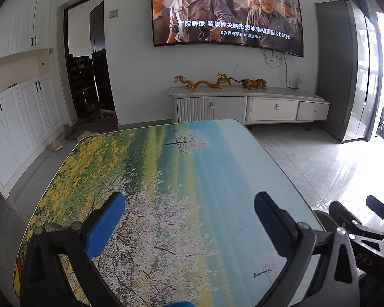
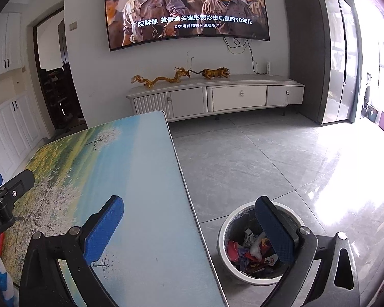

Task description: Collect trash

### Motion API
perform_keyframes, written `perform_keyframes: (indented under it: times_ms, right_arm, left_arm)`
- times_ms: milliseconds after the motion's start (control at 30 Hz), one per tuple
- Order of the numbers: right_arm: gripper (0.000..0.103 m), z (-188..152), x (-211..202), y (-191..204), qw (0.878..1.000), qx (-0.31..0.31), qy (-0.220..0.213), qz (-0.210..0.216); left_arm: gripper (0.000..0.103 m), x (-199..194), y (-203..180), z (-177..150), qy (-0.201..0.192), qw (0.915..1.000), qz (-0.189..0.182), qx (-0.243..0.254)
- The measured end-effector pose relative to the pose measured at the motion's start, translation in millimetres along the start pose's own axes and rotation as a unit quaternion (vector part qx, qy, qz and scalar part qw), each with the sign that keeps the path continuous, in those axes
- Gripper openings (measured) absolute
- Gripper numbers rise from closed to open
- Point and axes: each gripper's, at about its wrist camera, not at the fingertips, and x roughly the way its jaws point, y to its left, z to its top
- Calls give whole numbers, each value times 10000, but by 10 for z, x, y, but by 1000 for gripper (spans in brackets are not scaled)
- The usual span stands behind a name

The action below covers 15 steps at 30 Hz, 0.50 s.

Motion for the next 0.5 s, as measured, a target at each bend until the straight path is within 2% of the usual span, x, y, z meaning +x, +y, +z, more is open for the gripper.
perform_keyframes:
  times_ms: [500]
  right_arm:
    - [103,-77,-25,-72,9998,151,-57,-136]
  left_arm:
    - [102,-11,40,-108,45,10000,18,-61]
